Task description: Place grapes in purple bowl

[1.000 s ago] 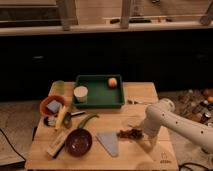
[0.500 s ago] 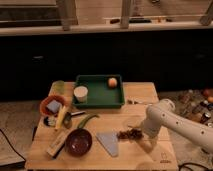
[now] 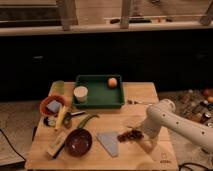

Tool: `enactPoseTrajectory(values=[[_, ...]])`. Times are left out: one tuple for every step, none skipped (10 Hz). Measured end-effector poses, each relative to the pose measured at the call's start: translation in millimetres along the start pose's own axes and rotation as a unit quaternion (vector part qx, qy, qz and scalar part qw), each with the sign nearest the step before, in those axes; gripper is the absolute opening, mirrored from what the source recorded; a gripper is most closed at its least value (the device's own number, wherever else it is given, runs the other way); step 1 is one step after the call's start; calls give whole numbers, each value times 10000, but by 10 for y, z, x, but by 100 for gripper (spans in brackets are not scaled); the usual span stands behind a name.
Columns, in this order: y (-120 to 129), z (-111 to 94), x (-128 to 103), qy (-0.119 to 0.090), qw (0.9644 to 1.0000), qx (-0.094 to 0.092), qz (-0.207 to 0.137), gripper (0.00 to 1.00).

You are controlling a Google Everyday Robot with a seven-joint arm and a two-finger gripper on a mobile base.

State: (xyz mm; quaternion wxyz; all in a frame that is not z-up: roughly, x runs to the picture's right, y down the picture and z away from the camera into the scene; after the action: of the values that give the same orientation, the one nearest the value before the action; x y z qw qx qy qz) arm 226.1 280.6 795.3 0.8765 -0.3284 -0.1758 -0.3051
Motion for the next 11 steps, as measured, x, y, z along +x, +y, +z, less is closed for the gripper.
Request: enactPoseTrajectory(values=[[8,-1,0,-6,10000,-2,-12,80],[7,-3,-4,-14,10000,0,-35,80],[12,1,-8,-22,10000,-2,-49,80],[20,2,-11,-28,10000,-6,-74,80],[20,2,-14,-30,10000,-5,-88,80],[23,3,-17,-35,9999,-5,-103,80],[26,2,-24,-45,9999,-6,-126,80],[33,3,-26,-50,9999,-9,-134,80],[36,3,-31,-57,9999,-10,-152,80],[41,3,-35,-63,9998,-12,-169,80],[42,2,-39,-68,9998,-12,-189,80]])
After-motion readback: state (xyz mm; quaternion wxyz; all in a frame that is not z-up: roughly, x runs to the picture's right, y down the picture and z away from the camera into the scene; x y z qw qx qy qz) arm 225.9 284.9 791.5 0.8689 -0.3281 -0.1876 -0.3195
